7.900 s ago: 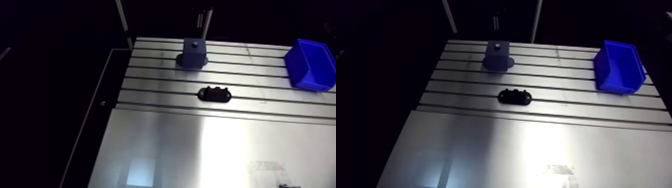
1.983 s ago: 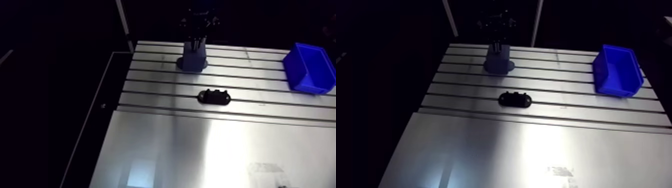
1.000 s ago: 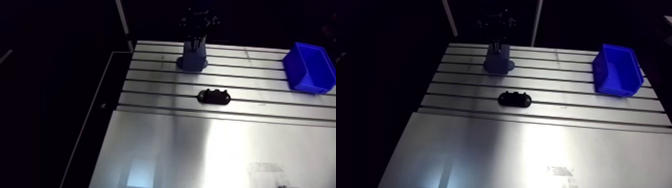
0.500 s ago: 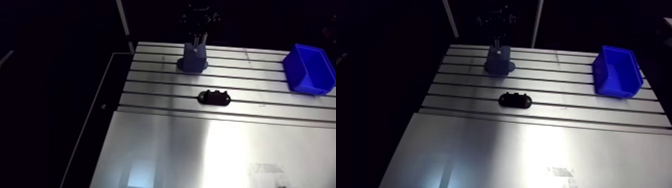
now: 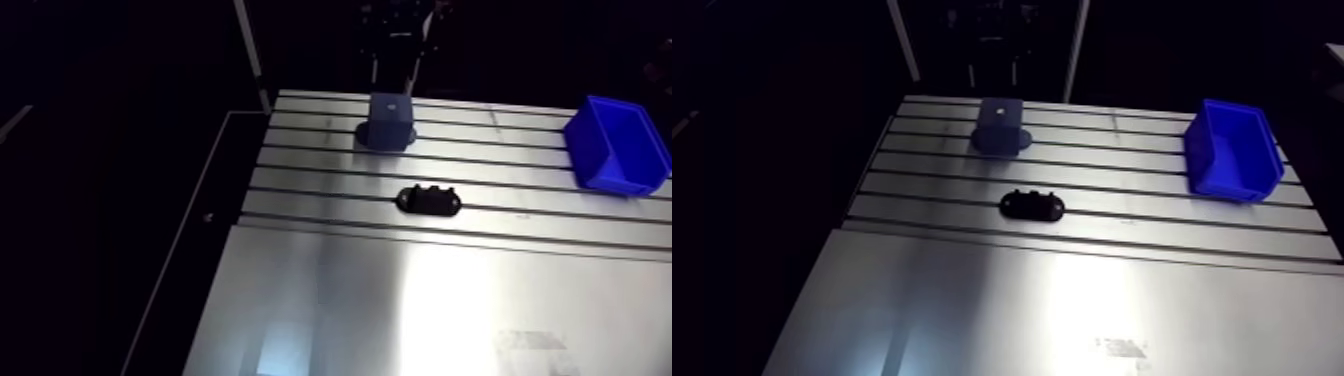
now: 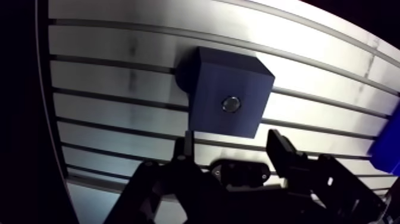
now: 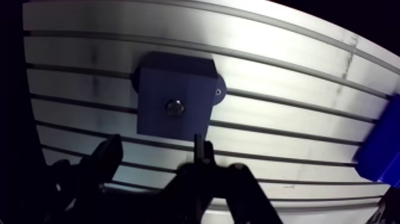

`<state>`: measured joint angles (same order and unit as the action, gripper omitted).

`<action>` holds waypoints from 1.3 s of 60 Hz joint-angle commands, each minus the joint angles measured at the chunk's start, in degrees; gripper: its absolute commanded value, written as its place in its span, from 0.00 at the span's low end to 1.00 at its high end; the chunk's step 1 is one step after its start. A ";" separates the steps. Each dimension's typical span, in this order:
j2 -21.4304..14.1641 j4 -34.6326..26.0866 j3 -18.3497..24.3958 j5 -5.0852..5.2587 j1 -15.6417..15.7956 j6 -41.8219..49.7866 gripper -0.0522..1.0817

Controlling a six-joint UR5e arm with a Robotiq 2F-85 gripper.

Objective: Pick up the M10 bolt and insert it into the hex recess until seated.

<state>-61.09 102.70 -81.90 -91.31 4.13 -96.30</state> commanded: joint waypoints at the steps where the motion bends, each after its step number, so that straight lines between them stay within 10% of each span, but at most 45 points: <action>1: -1.51 -6.89 5.74 0.04 0.00 0.02 0.06; 24: -3.49 -19.60 15.81 0.29 0.00 0.02 0.06; 78: -14.40 -20.13 10.11 0.30 -0.70 -1.83 0.06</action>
<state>-73.69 82.95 -70.22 -90.92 3.52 -98.12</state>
